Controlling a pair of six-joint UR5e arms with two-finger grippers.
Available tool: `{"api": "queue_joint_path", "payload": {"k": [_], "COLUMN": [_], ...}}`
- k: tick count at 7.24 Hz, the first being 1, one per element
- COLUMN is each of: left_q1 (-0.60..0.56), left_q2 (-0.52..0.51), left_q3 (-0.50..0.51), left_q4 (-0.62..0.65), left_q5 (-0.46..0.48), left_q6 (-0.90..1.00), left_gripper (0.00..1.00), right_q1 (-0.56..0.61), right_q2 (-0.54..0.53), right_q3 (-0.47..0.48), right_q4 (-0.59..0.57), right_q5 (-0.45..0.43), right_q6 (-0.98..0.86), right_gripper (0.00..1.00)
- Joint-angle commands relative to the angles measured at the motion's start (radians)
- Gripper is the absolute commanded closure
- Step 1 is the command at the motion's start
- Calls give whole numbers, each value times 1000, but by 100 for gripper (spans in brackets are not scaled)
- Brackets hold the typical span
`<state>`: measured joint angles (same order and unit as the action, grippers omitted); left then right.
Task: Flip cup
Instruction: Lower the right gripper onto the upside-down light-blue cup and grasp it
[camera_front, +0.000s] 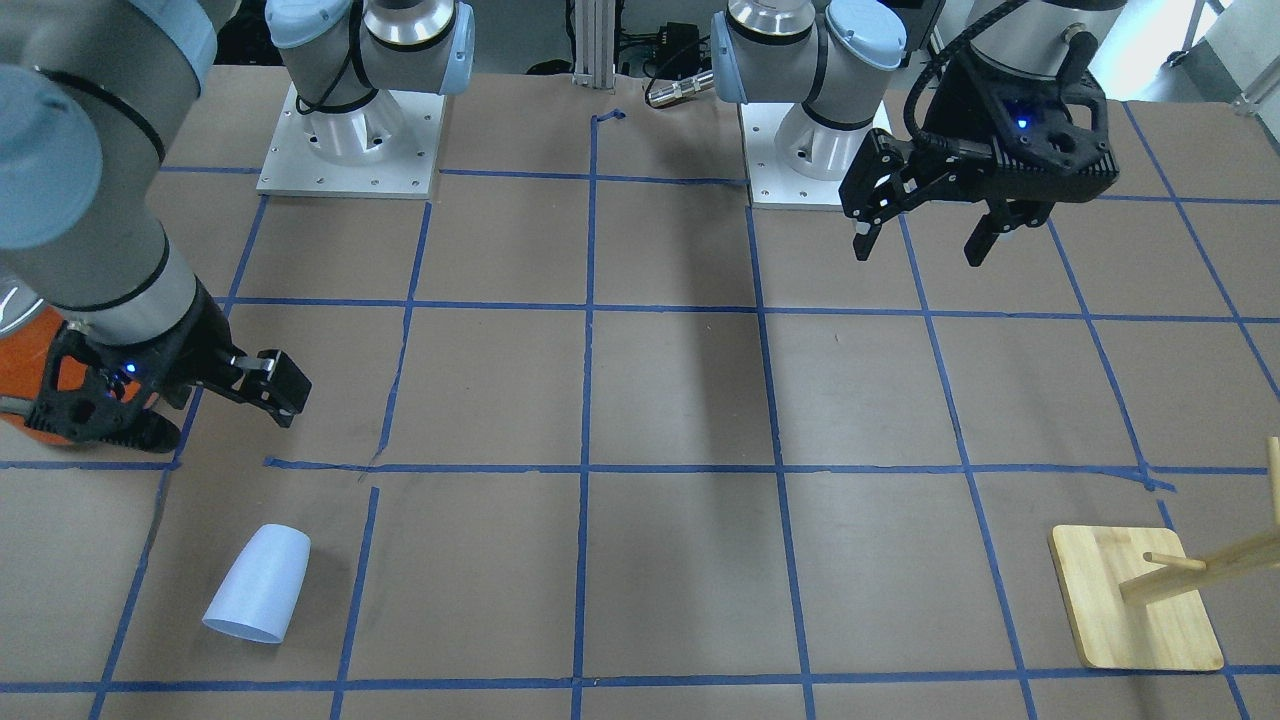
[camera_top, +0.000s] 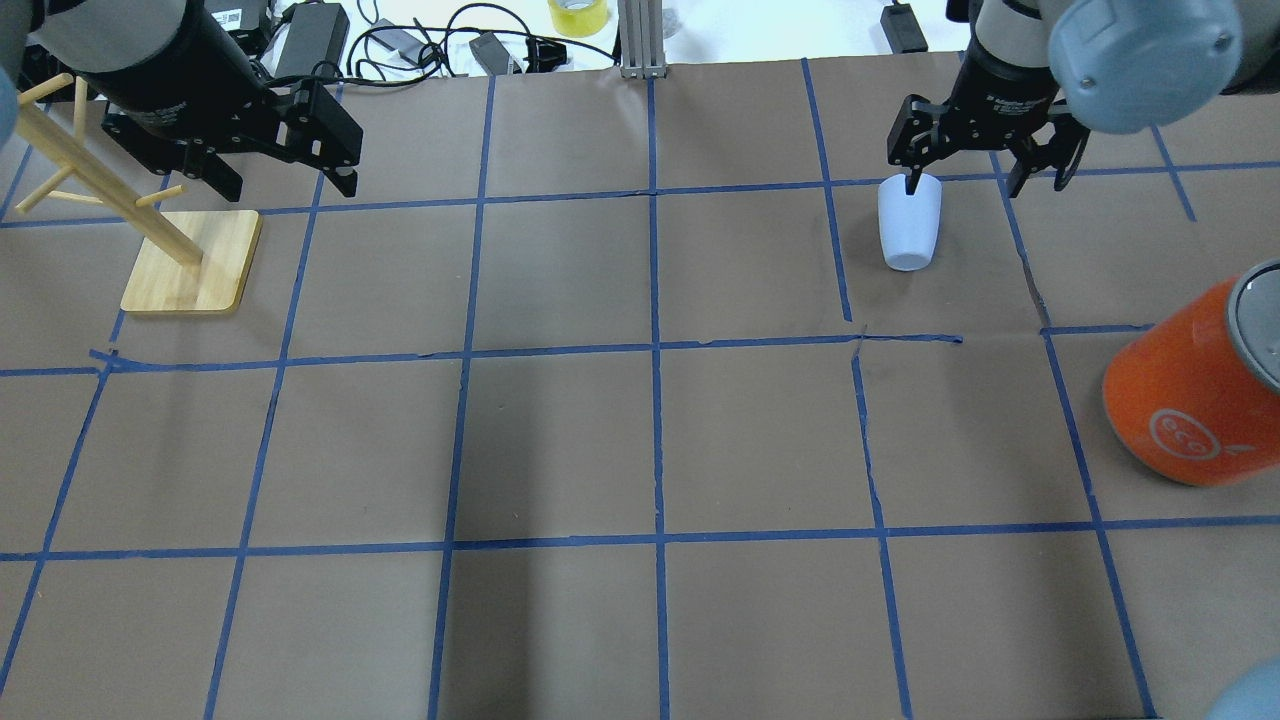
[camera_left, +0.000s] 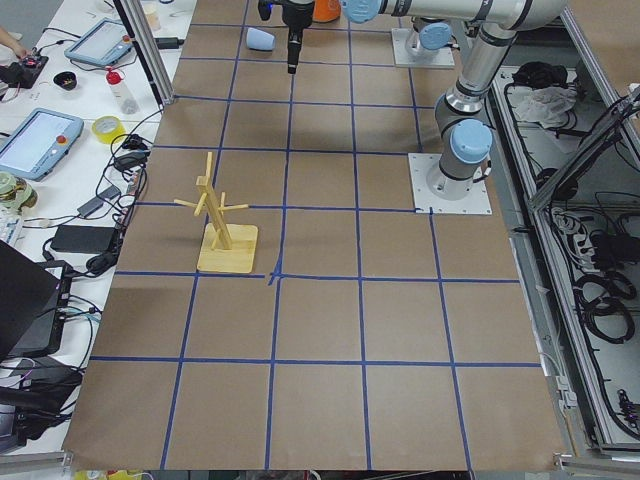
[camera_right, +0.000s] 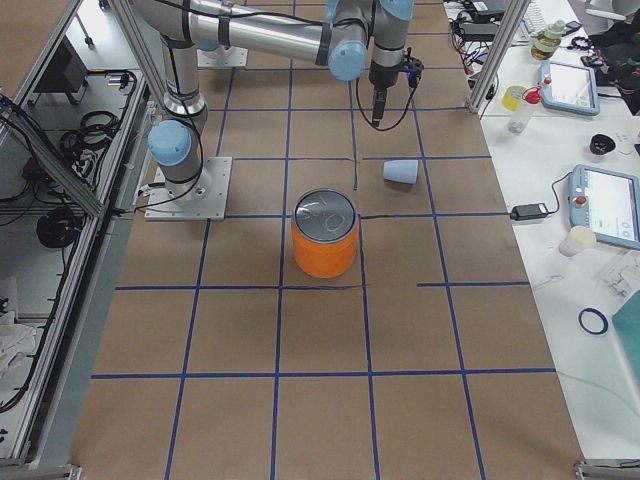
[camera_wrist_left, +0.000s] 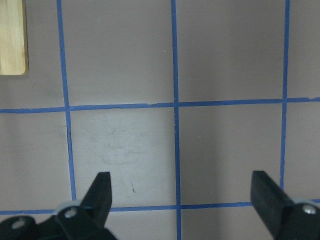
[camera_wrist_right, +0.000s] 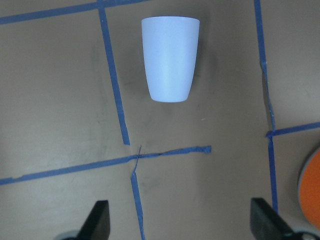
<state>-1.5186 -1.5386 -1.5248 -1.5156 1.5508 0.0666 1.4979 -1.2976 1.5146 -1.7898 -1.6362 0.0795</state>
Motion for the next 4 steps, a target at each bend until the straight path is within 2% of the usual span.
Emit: {"api": "queue_joint_path", "payload": {"k": [1,4], "left_q1": [0,0], "left_q2": [2,2], "left_q3": [0,0], "left_q4": [0,0], "left_q5": [0,0], "left_q6": [-1,1], "left_gripper": [0,0], "right_q1": [-10,-37], "right_q2": [136,259], "right_q3": [3,36], "right_q4": [-184,-356], "right_q5": [1,2], "right_q6": [-1,6], "right_gripper": [0,0]}}
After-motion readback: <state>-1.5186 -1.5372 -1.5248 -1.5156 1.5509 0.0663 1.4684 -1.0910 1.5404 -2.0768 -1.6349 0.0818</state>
